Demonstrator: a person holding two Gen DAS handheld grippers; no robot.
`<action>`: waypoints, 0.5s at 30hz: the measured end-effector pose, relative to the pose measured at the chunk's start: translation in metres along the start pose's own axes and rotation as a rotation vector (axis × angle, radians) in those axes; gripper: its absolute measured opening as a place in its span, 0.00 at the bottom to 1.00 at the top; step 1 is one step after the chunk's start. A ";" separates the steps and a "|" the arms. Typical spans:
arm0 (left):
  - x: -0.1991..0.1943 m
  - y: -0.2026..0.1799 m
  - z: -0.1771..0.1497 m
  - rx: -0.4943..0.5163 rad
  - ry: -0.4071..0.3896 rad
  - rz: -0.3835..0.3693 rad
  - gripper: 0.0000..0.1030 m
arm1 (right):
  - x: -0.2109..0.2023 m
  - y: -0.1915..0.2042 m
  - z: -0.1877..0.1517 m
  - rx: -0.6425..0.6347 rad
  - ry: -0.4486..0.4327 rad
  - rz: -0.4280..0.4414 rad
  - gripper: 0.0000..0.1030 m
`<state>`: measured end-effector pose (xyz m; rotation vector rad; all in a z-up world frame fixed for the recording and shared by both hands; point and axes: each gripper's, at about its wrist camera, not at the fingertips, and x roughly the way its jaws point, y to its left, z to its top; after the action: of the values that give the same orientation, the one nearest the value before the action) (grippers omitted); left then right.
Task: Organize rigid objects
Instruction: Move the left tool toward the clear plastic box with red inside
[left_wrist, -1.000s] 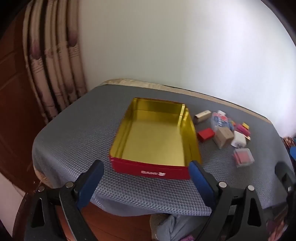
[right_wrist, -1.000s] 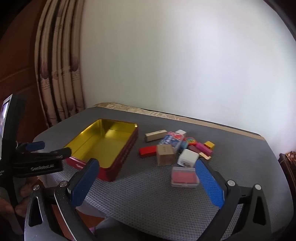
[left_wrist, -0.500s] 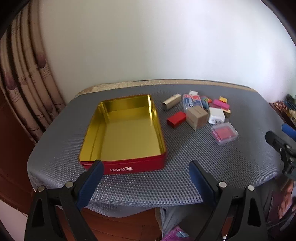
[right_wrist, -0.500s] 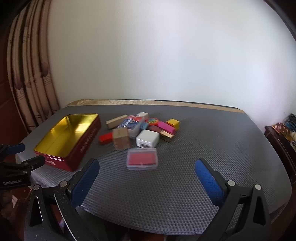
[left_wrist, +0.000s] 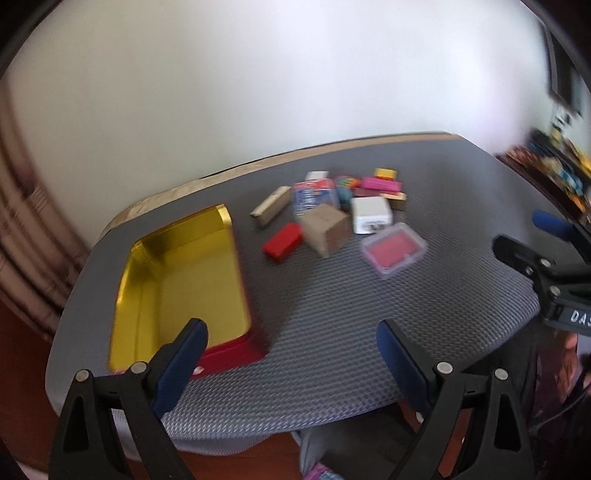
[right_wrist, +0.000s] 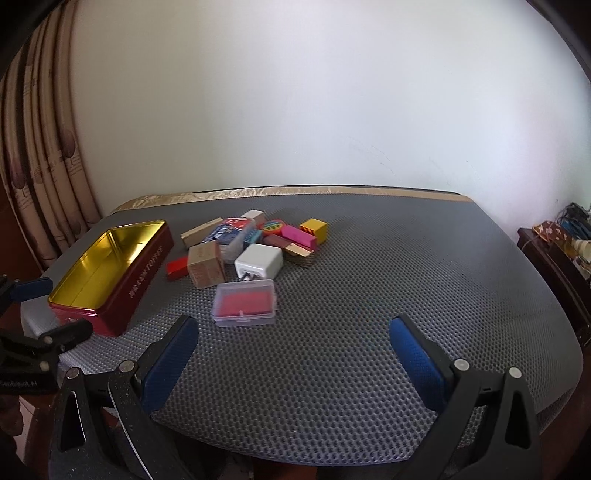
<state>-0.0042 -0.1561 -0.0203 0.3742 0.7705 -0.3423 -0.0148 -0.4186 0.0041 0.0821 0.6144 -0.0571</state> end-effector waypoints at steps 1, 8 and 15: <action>0.004 -0.006 0.004 0.027 0.004 -0.021 0.92 | 0.001 -0.003 0.000 0.006 0.002 -0.004 1.00; 0.028 -0.041 0.027 0.192 0.008 -0.110 0.92 | 0.001 -0.027 0.002 0.049 0.002 -0.021 1.00; 0.068 -0.080 0.043 0.470 0.019 -0.183 0.92 | 0.017 -0.053 0.002 0.106 0.034 -0.036 1.00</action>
<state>0.0327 -0.2564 -0.0577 0.7514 0.7411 -0.6967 -0.0033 -0.4722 -0.0072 0.1747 0.6466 -0.1237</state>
